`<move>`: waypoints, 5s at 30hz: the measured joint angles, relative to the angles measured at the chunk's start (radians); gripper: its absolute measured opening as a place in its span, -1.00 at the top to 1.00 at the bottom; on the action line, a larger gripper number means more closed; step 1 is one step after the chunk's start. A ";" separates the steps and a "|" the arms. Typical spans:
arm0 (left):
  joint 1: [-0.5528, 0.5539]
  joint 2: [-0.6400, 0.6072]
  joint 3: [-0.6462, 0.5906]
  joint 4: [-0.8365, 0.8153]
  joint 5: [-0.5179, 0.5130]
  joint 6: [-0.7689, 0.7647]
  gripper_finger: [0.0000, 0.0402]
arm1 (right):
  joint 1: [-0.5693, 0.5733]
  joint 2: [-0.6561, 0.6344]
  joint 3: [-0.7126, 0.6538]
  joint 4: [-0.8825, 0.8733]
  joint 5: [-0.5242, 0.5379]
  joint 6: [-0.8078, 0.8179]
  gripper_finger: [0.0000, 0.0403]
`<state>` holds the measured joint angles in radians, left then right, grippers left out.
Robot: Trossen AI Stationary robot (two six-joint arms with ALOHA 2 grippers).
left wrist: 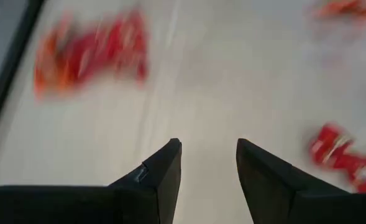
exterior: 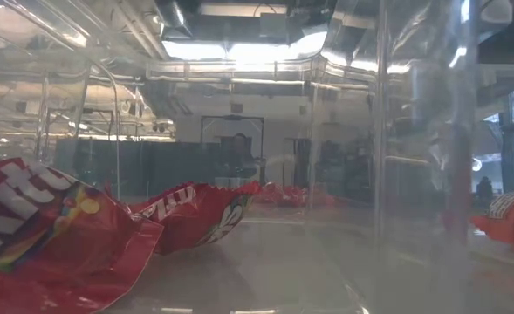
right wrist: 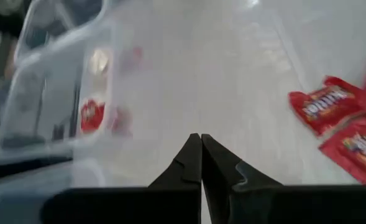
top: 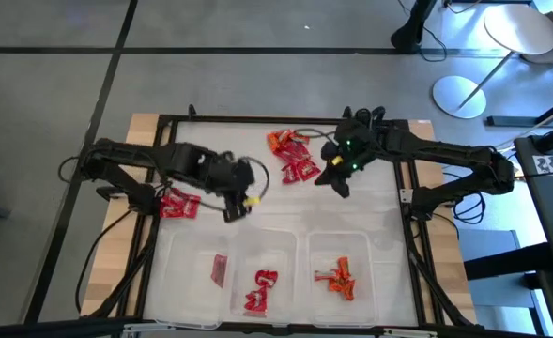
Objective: Sort candy
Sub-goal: Put the red candy into the middle transparent bin
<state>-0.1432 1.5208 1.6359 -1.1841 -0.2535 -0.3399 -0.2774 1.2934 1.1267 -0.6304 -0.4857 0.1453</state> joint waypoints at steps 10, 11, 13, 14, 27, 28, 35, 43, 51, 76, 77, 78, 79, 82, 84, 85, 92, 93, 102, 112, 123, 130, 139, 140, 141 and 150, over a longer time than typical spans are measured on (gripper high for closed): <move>0.242 0.015 -0.012 -0.382 0.098 -0.099 0.14 | 0.121 0.000 0.000 0.006 0.092 -0.293 0.99; 0.261 0.020 -0.020 -0.394 0.107 -0.099 0.08 | 0.124 0.000 0.000 0.006 0.092 -0.309 0.99; 0.292 0.020 -0.056 -0.380 0.133 -0.095 -0.05 | 0.128 0.000 0.000 0.006 0.091 -0.323 0.99; 0.305 0.020 -0.078 -0.381 0.158 -0.076 -0.11 | 0.128 0.000 0.000 0.004 0.088 -0.326 0.99; 0.432 0.069 -0.559 -0.271 0.200 0.078 -0.29 | 0.128 0.000 -0.001 -0.064 0.074 -0.333 0.99; 0.436 0.069 -0.586 -0.270 0.201 0.079 -0.29 | 0.128 0.000 -0.001 -0.065 0.074 -0.332 0.99; 0.468 0.072 -0.750 -0.264 0.209 0.039 -0.30 | 0.127 0.000 -0.001 -0.058 0.073 -0.329 0.99; 0.451 0.072 -0.849 -0.089 0.298 0.030 -0.30 | 0.127 0.000 -0.001 -0.044 0.073 -0.307 0.99; 0.446 0.072 -0.944 -0.010 0.323 -0.054 -0.30 | 0.127 0.000 -0.001 -0.056 0.075 -0.296 0.99; 0.433 0.071 -0.690 -0.171 0.362 -0.099 0.79 | 0.127 0.000 -0.001 -0.054 0.092 -0.297 0.99; 0.427 0.070 -0.660 -0.190 0.362 -0.097 0.80 | 0.127 0.000 -0.001 -0.055 0.092 -0.297 0.99; 0.421 0.070 -0.631 -0.209 0.363 -0.097 0.82 | 0.127 0.000 -0.001 -0.055 0.092 -0.297 0.99; 0.413 0.070 -0.600 -0.228 0.362 -0.097 0.85 | 0.127 0.000 -0.001 -0.056 0.092 -0.297 0.99; 0.386 0.070 -0.500 -0.284 0.362 -0.098 0.92 | 0.127 0.000 -0.001 -0.056 0.092 -0.297 0.99; 0.363 0.070 -0.427 -0.319 0.362 -0.098 0.93 | 0.127 0.000 -0.001 -0.056 0.092 -0.297 0.99; 0.350 0.070 -0.390 -0.334 0.363 -0.098 0.93 | 0.127 0.000 -0.001 -0.056 0.092 -0.297 0.99; 0.233 0.070 -0.145 -0.386 0.363 -0.150 0.92 | 0.127 0.000 -0.001 -0.058 0.092 -0.297 0.99; 0.207 0.070 -0.113 -0.387 0.363 -0.144 0.92 | 0.127 0.000 -0.001 -0.058 0.092 -0.299 0.99; -0.039 0.071 0.037 -0.127 0.381 -0.204 0.91 | 0.127 0.000 -0.001 -0.050 0.074 -0.329 0.99; -0.236 0.189 0.037 0.273 0.332 -0.178 0.91 | 0.127 0.000 -0.001 -0.023 0.081 -0.273 0.99; -0.349 0.408 0.036 0.363 0.244 -0.102 0.91 | 0.127 0.000 -0.001 -0.033 0.135 -0.090 0.99; -0.348 0.542 0.035 0.355 0.240 -0.207 0.90 | 0.127 0.000 -0.001 -0.051 0.164 -0.060 0.99; -0.348 0.602 0.036 0.359 0.263 -0.307 0.85 | 0.127 0.000 -0.001 -0.055 0.181 -0.042 0.99; -0.348 0.604 0.036 0.359 0.273 -0.308 0.80 | 0.127 0.000 -0.001 -0.055 0.181 -0.042 0.99; -0.348 0.604 0.036 0.359 0.278 -0.312 0.74 | 0.127 0.000 -0.001 -0.055 0.181 -0.042 0.99; -0.345 0.566 0.038 0.349 0.284 -0.356 0.03 | 0.127 0.000 -0.001 -0.055 0.182 -0.044 0.99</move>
<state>-0.4886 2.0873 1.6737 -0.8352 0.0309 -0.6960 -0.1505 1.2934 1.1259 -0.6857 -0.3040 0.1017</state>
